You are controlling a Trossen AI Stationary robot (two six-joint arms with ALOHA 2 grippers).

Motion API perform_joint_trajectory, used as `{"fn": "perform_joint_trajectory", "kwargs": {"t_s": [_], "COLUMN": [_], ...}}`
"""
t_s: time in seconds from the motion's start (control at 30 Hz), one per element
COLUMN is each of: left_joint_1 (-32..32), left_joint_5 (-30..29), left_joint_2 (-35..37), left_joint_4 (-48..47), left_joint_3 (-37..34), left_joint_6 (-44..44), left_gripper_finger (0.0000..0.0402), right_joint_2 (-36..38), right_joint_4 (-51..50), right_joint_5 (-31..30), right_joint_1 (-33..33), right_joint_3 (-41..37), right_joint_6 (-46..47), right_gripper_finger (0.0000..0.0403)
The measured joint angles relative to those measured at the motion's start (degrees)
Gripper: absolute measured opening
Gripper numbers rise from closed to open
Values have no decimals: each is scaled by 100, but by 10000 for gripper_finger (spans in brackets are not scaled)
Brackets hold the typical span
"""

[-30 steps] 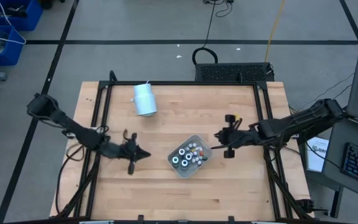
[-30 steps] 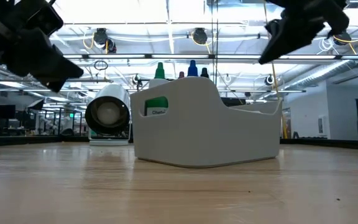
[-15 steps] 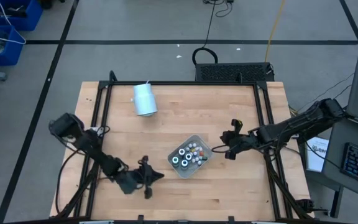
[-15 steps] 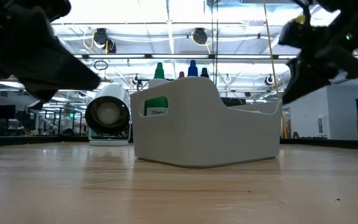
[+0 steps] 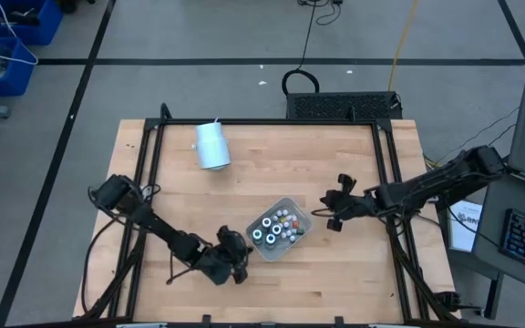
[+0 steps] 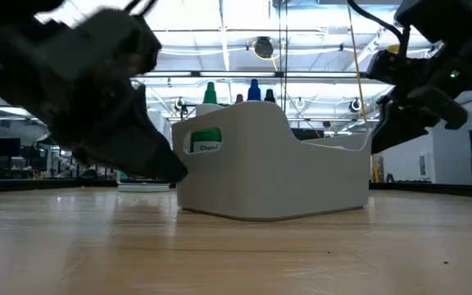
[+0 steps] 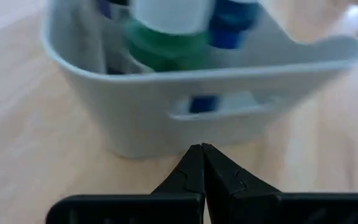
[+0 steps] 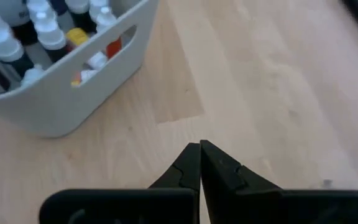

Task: Pick & Place food coloring
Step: Adjust the gray bin on the table

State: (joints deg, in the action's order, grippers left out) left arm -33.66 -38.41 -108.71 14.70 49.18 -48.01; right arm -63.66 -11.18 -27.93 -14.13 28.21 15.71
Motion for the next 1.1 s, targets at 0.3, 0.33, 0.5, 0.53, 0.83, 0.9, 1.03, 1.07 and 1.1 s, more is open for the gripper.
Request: {"fn": "perform_joint_trajectory", "kwargs": {"t_s": [0.3,0.33,0.5,0.53,0.83,0.9,1.03,1.07,1.1], "left_joint_1": [524,584,860,917,1409,1484,1573,1584,1598], "left_joint_5": [96,122,278,288,549,607,685,694,714], "left_joint_2": [0,0,0,0,0,0,2,2,2], "left_joint_4": [-142,-156,-265,-284,-230,-229,-204,-188,-172], "left_joint_3": [1,1,1,1,-2,-4,-10,-10,-10], "left_joint_6": [-3,27,152,187,483,552,674,741,806], "left_gripper_finger": [1,1,1,1,2,5,5,3,3], "right_joint_2": [-314,-373,-747,-828,-1347,-1447,-1531,-1533,-1532], "right_joint_4": [1017,1118,1386,1404,1842,1982,2105,2107,2109], "right_joint_5": [1118,1236,1461,1474,1472,1474,1463,1463,1463], "right_joint_1": [168,166,121,95,-334,-430,-577,-601,-629], "right_joint_3": [-248,-262,-289,-289,-292,-293,-293,-293,-293], "right_joint_6": [-157,-152,-64,-30,164,181,229,229,227], "right_gripper_finger": [0,0,0,0,0,0,0,0,0]}}
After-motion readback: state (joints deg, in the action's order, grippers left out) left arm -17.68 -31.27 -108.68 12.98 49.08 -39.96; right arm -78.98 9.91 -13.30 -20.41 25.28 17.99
